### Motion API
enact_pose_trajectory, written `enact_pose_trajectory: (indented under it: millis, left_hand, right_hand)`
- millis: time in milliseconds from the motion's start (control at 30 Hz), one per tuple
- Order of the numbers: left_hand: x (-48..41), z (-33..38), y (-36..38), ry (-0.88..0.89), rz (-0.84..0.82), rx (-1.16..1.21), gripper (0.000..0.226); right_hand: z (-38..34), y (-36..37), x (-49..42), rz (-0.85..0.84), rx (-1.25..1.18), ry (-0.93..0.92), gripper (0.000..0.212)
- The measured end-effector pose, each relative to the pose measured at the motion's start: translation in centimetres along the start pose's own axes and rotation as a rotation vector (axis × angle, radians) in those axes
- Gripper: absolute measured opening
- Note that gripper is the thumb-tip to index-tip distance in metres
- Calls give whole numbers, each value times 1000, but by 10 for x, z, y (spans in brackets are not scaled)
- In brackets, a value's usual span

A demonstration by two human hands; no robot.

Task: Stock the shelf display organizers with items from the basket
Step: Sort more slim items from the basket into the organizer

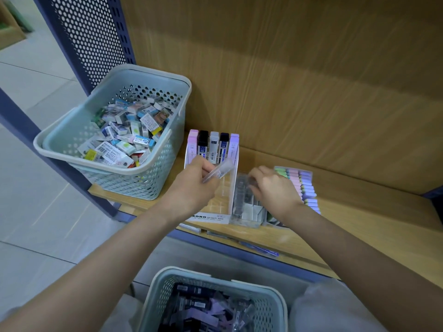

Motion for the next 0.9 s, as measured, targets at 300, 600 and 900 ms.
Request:
enact_pose_trajectory:
  millis: [300,600,900]
  left_hand:
    - [9,-8,15,119,0,19,21]
    - [20,3,55,265,54,51,14]
    - [-6,-40,91,740,-26,-660,31]
  right_hand:
    - [-40,-61,34,-119,-949,262,27]
    - [10,-70,57,90,-1138,571,10]
    - [48,-61,50,249,-537,396,13]
Point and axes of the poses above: each hand's wrist, its own x-axis away from the middle knuckle, its own y-axis out of the palm, z = x × y, the point moved 5 cm from there along -x, towards the middle knuckle, and after that the axes turned 11 degrees about z, right-handed, at the moved point
